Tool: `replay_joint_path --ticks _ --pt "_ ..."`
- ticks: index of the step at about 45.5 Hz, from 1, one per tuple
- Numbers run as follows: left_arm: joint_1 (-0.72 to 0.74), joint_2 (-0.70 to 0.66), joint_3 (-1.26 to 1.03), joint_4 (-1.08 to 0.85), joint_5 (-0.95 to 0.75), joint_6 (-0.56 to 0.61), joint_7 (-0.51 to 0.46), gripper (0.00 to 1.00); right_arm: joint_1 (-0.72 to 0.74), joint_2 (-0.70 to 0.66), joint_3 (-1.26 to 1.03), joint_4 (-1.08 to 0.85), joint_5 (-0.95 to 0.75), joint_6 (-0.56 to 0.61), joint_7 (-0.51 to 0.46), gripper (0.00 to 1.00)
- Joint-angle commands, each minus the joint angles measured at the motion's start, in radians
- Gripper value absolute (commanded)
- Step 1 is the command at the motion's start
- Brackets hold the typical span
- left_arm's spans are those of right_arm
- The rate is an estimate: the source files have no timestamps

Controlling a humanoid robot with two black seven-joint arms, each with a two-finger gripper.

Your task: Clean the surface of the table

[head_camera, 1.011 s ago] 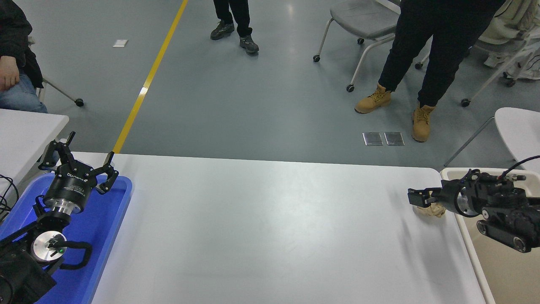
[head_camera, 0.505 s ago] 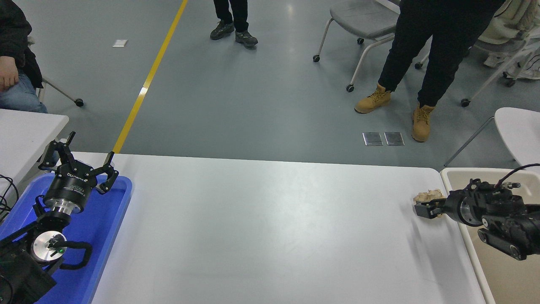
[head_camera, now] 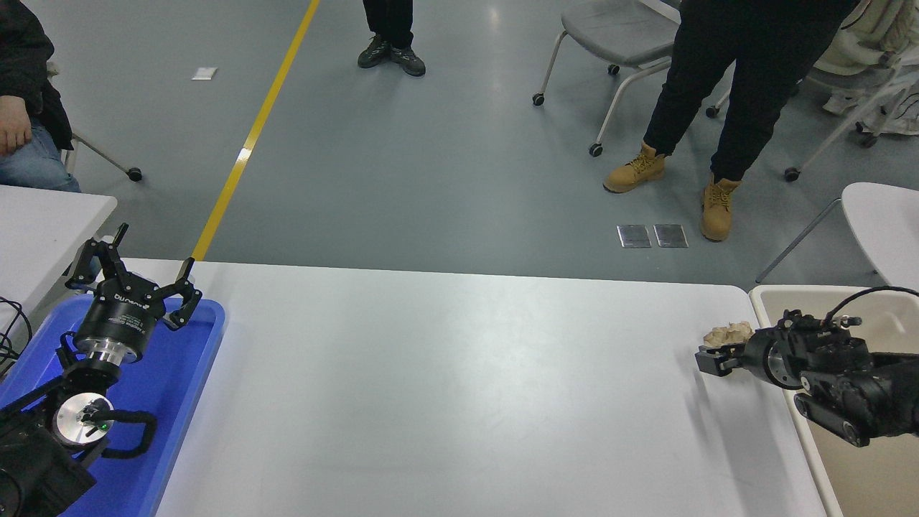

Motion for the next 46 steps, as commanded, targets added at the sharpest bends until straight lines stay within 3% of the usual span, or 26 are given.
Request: replay_joint_path --ticks 1,5,13,19,46 --pt "0.0 0.0 0.0 0.0 0.0 0.0 -0.002 1.0 -0.003 0.02 0.003 -0.011 0.019 0.032 -0.036 0.94" --pt "0.0 0.0 0.0 0.0 0.0 0.0 0.0 1.0 -0.003 0.031 0.003 -0.033 0.019 0.051 -0.048 0.83" --pt "0.0 0.0 0.0 0.0 0.0 0.0 0.0 1.0 0.005 0.031 0.003 -0.036 0.019 0.087 -0.053 0.45" --pt "0.0 0.0 0.0 0.0 0.0 0.0 0.0 1.0 0.017 0.031 0.003 -0.031 0.019 0.133 -0.056 0.01" --pt "0.0 0.0 0.0 0.0 0.0 0.0 0.0 1.0 0.094 -0.038 0.006 0.064 0.052 0.172 -0.056 0.0"
